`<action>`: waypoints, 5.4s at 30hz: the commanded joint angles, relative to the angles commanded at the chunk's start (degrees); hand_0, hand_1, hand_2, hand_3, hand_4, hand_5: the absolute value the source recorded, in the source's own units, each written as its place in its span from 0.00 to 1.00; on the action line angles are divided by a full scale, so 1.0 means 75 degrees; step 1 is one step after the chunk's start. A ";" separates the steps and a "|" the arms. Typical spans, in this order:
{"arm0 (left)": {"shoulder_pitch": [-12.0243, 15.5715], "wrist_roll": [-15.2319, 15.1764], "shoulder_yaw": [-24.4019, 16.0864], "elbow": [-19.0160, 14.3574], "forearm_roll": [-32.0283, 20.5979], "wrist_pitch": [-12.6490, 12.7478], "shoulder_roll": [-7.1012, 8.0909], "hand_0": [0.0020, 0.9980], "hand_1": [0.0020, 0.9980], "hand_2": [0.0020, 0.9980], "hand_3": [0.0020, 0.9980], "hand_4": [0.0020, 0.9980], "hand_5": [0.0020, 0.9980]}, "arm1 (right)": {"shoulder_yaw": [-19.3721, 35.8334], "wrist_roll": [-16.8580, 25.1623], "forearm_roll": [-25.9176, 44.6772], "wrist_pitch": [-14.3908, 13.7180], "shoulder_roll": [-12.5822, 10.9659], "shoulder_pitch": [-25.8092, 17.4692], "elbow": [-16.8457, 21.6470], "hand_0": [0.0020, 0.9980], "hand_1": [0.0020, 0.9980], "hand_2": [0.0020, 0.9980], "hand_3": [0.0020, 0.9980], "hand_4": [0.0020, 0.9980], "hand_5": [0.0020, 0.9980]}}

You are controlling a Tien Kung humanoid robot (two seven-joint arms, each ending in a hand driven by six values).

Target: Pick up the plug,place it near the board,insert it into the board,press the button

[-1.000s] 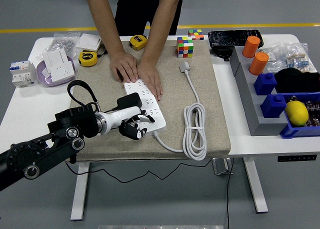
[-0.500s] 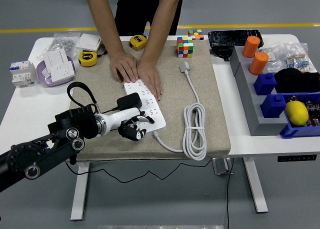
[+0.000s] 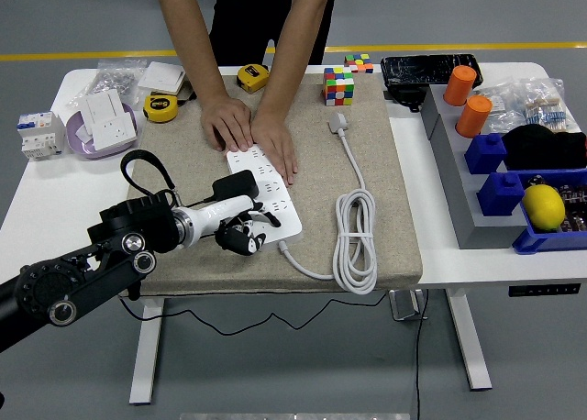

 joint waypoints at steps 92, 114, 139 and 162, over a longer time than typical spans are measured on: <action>0.0345 -0.2136 -0.2107 0.2695 0.1725 0.2142 -0.1481 0.23 0.16 0.27 0.38 0.80 0.26 | -0.0133 0.0058 0.0127 0.0004 0.0082 0.0004 0.0000 0.97 0.68 0.61 0.59 1.00 0.70; 0.0541 -0.2703 -0.2238 0.3012 0.0074 0.2681 -0.1585 0.23 0.16 0.25 0.35 0.79 0.33 | -0.0180 0.0088 0.0172 0.0004 0.0083 -0.0040 0.0000 0.97 0.68 0.61 0.59 1.00 0.70; 0.1343 -0.2578 -0.3717 0.3172 0.1530 0.2899 -0.1220 0.28 0.28 0.30 0.41 0.73 0.31 | -0.0198 0.0118 0.0272 -0.0002 0.0108 -0.0080 0.0000 0.97 0.67 0.61 0.59 1.00 0.70; 0.1563 -0.2420 -0.4373 0.2552 0.2918 0.2667 -0.1149 1.00 1.00 1.00 0.91 1.00 0.54 | -0.0246 0.0150 0.0340 -0.0005 0.0118 -0.0041 0.0000 0.96 0.68 0.61 0.59 1.00 0.70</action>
